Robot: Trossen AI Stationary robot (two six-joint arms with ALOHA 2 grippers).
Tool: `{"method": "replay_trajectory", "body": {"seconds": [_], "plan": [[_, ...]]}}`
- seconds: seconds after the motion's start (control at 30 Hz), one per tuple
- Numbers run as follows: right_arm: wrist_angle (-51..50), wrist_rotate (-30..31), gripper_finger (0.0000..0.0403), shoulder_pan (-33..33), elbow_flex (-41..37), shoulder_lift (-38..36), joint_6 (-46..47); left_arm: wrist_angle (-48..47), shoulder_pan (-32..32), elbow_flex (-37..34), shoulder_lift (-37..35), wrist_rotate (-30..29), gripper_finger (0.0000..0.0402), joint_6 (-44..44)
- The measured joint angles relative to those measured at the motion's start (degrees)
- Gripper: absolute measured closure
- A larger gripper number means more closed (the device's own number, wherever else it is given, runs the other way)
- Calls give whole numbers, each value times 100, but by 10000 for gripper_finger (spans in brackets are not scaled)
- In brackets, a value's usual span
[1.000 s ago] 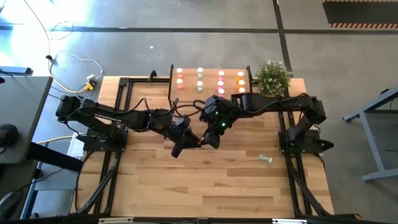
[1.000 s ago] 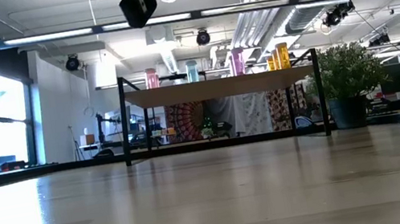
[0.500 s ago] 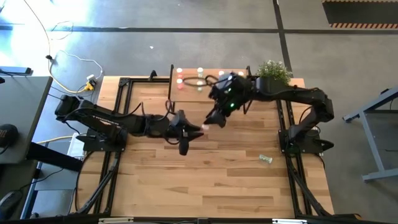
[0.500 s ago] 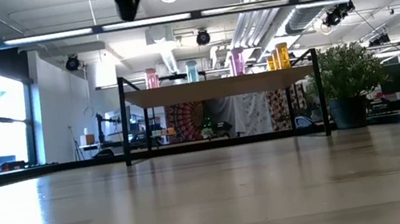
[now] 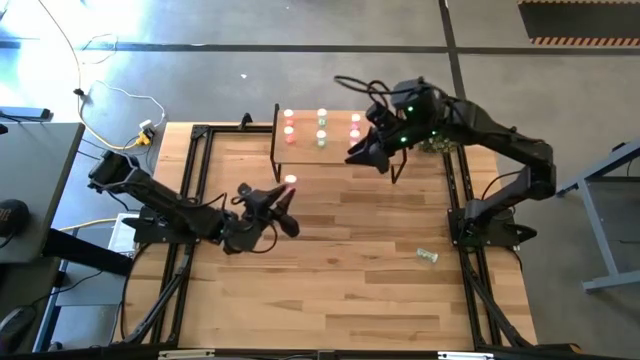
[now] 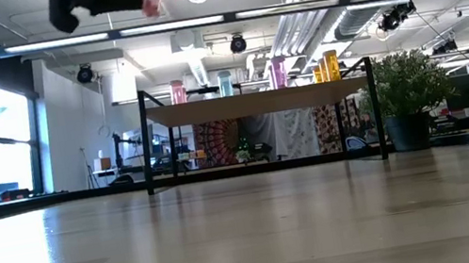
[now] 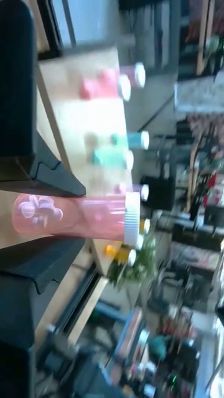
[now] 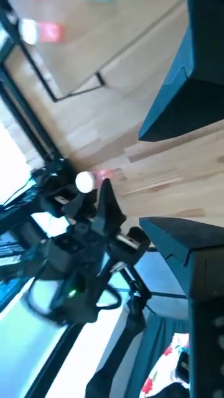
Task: Pick and place medicine bottles onto shelf by color
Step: Put the pink pill bottle on the shelf aligned with the other pink pill bottles
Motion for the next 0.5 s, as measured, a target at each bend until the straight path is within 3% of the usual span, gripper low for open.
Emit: {"method": "replay_trajectory", "body": {"seconds": [0.27,0.5], "plan": [[253,2,202,-150,0,-158,-230,11,250,-680,134,-1150,312,-1098],[234,271,202,-150,0,-154,-489,6,512,-858,785,-1573,312,-1460]]}}
